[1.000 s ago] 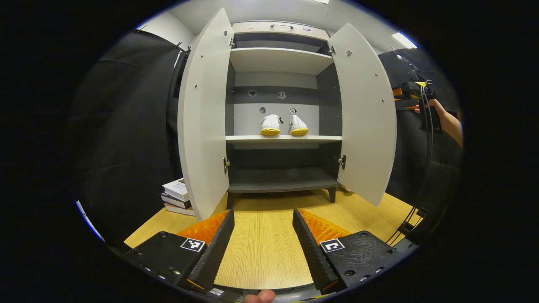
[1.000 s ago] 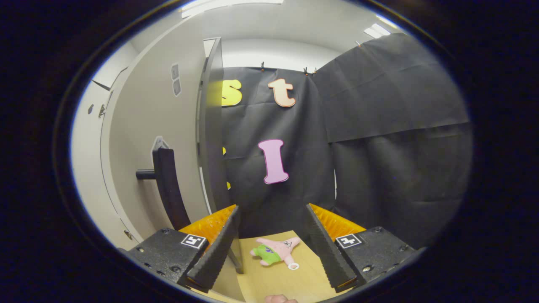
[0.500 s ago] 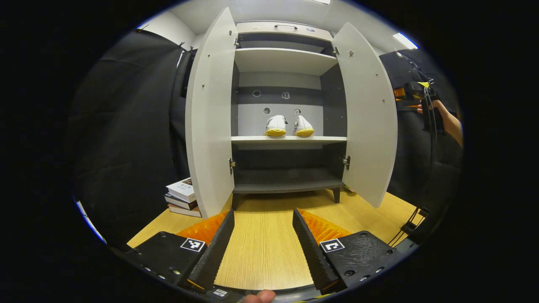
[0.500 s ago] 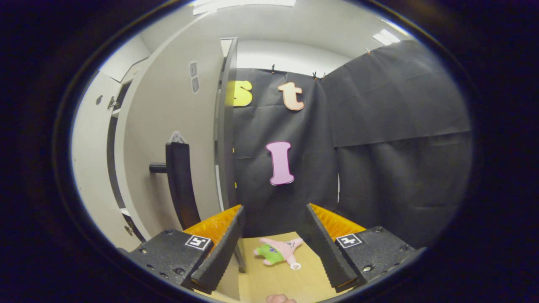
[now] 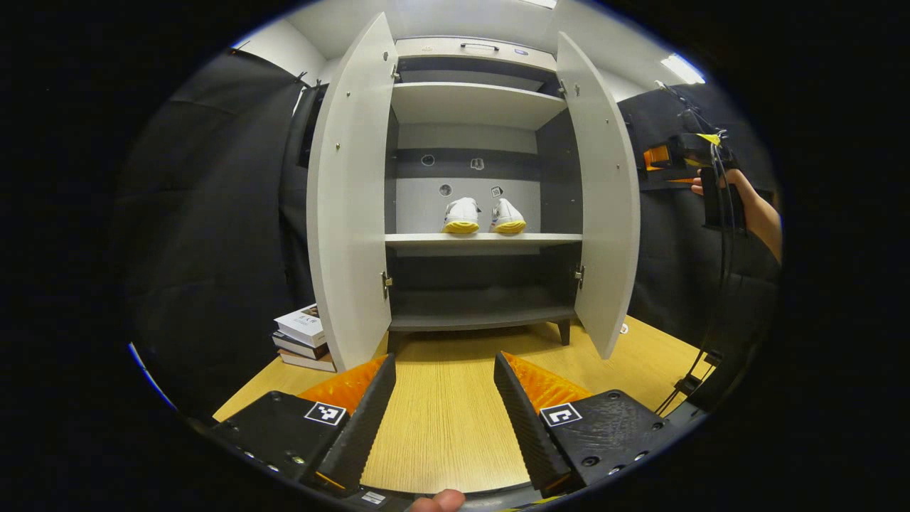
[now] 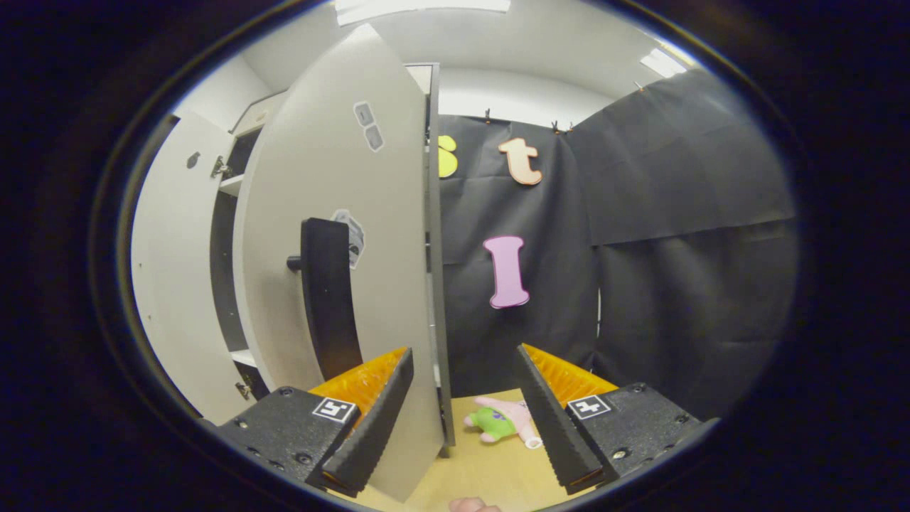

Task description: Grab one shoe with the right hand and put it into the shoe cabinet, grab the other shoe with the left hand and put it into the shoe cabinet; then close the right door with the right hand and the left door with the left hand.

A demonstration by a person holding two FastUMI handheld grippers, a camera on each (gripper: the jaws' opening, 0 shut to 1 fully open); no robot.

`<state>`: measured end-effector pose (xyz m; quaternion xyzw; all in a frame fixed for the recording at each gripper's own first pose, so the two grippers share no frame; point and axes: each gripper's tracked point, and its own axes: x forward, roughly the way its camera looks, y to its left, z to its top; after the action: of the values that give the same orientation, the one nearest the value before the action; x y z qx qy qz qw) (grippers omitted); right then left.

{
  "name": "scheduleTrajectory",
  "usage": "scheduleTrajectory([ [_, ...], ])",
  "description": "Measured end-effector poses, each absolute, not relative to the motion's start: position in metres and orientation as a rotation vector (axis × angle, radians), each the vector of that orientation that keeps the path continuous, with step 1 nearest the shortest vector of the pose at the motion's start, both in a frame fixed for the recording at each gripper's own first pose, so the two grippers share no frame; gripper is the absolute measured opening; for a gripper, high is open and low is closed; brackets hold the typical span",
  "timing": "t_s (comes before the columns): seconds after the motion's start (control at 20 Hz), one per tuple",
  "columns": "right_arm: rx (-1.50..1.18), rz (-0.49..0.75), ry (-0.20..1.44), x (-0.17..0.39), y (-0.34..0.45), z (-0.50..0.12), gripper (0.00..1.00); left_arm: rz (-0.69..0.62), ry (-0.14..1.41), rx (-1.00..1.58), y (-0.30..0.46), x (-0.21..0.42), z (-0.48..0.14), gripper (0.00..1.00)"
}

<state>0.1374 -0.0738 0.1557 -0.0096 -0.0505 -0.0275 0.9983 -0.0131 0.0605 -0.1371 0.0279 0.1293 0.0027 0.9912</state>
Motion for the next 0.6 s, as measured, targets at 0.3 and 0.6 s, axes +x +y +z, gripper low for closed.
scheduleTrajectory([
  [0.3, 0.017, 0.052, -0.084, 0.168, -0.009, 0.148, 0.94, 0.042, 0.268, 0.042, 0.079, -0.014, -0.139, 0.84],
  [0.6, 0.014, 0.084, -0.069, 0.195, 0.024, 0.152, 0.89, 0.068, 0.267, 0.037, 0.087, -0.016, -0.139, 0.84],
])
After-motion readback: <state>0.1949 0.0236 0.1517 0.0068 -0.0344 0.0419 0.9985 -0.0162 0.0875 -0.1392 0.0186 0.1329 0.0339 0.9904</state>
